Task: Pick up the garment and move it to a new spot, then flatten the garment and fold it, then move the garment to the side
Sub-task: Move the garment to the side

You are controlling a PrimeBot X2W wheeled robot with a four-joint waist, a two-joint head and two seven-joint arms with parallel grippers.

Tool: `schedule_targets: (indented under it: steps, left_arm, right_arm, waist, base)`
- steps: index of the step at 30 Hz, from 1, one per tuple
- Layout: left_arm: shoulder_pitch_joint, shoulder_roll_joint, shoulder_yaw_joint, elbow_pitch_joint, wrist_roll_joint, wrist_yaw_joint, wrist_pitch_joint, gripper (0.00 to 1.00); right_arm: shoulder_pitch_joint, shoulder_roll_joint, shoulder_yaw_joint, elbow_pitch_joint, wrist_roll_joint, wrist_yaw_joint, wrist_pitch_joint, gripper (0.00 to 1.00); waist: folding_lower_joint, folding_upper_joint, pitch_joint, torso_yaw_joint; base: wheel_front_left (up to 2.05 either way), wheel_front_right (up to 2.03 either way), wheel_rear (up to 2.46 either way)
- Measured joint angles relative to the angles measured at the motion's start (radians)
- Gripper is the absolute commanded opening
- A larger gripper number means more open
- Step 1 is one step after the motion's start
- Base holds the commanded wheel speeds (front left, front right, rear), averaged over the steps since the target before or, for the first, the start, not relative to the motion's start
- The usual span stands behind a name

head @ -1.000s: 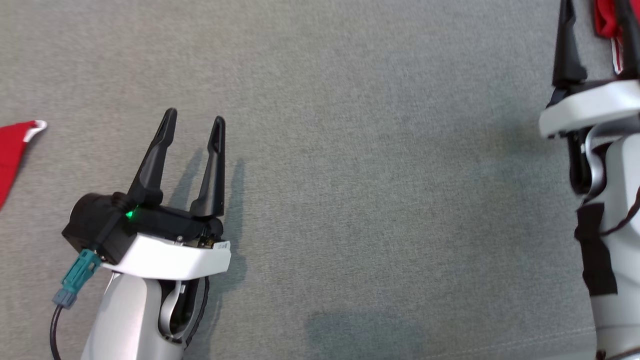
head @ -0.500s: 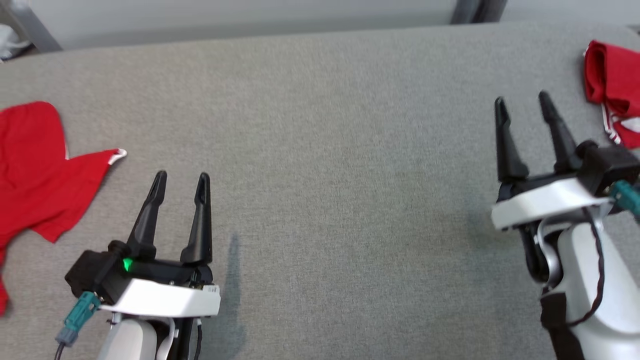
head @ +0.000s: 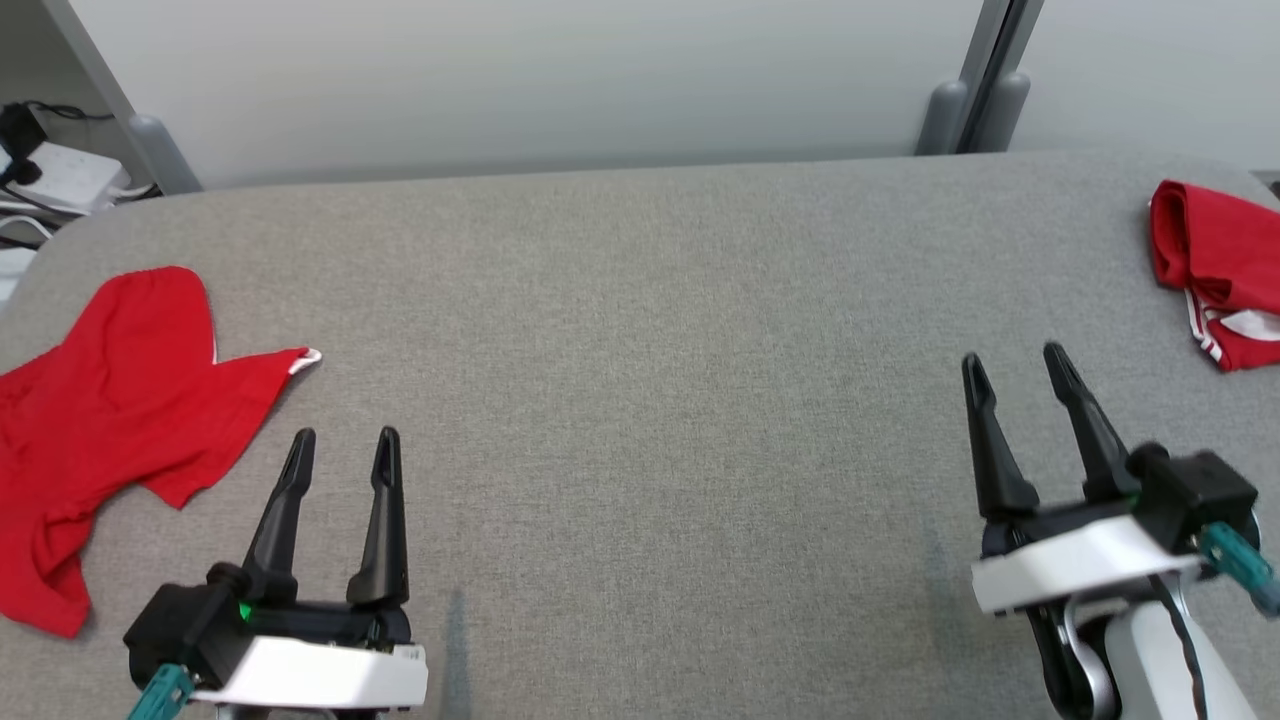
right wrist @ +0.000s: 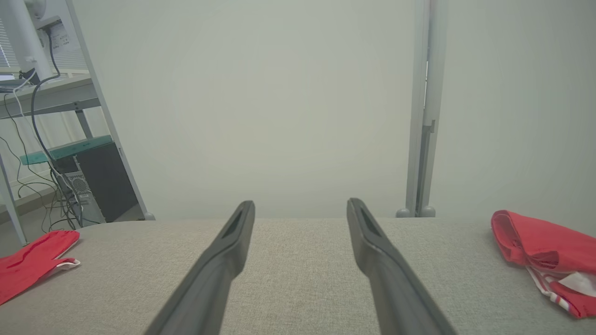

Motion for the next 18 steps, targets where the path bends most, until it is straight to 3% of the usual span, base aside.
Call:
schedule_targets:
  steps: [8,18]
  left_arm:
    - [0.073,0.000,0.010,-0.019,0.013,0.009,0.000,1.00]
    - [0.140,0.001,0.021,-0.016,0.026,0.009,0.000,1.00]
  right_arm:
    - [0.152,0.010,-0.019,-0.042,0.018,0.000,0.000,1.00]
    - [0.174,0.016,0.011,-0.042,0.017,0.000,0.000,1.00]
  waist:
    - [0.0000,0.0000,-0.057,0.006]
    - [0.0000,0.0000,-0.104,-0.024]
  base:
    - [0.00,0.00,0.00]
    - [0.00,0.00,0.00]
